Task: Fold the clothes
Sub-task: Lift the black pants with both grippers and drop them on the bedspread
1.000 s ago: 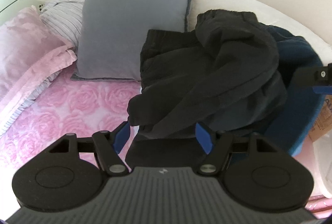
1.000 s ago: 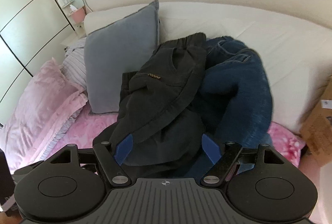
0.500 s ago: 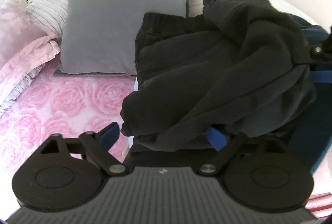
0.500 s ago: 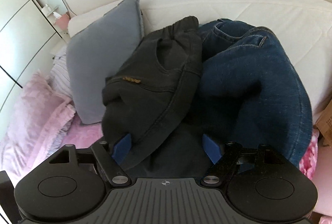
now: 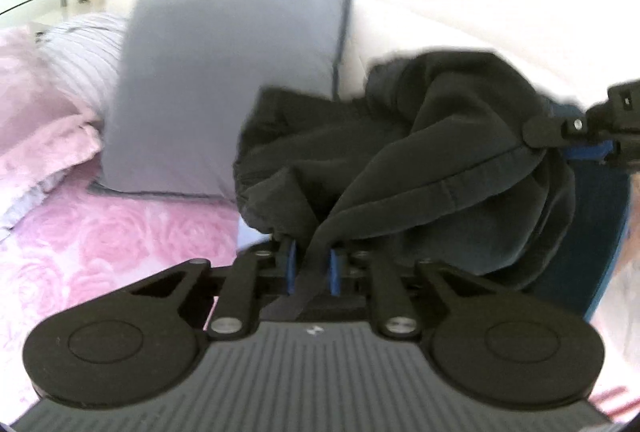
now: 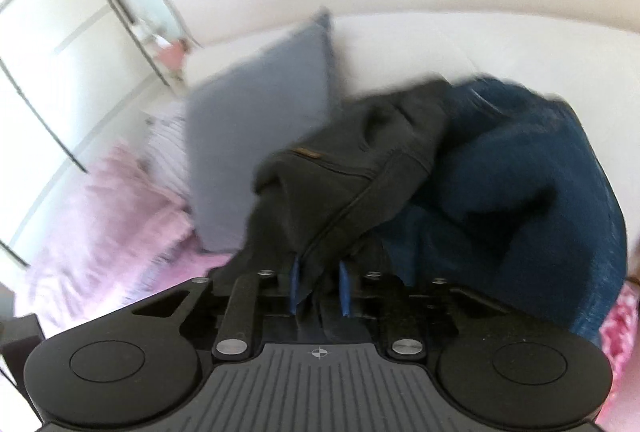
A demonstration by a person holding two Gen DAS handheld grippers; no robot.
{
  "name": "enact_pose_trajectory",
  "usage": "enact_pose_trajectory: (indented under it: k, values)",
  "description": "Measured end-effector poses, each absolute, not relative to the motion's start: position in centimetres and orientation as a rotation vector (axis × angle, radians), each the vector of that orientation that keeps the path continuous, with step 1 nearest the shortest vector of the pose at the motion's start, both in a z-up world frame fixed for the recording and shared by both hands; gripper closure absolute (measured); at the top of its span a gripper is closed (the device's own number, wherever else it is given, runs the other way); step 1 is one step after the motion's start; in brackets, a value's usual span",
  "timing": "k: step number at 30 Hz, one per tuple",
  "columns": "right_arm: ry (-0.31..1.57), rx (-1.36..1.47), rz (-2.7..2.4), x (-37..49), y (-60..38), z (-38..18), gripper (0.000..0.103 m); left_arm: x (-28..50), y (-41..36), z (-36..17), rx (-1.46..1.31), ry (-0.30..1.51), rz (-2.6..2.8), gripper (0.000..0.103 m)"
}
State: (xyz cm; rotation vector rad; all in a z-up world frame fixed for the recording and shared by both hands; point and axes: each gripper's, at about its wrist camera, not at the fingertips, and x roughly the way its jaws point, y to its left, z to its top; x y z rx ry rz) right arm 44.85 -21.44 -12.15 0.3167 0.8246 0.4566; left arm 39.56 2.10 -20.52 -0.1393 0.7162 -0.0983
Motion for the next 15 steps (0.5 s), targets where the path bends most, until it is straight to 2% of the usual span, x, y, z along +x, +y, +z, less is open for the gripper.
enact_pose_trajectory:
  k: [9, 15]
  values:
    - [0.701, 0.417, 0.753, 38.2, -17.8, -4.2, 0.089, 27.5, 8.7, -10.8, -0.282, 0.513, 0.113, 0.093]
    - [0.606, 0.495, 1.001, 31.1, -13.5, 0.8, 0.092, 15.0, 12.7, -1.9, -0.193, 0.312, 0.296, 0.093]
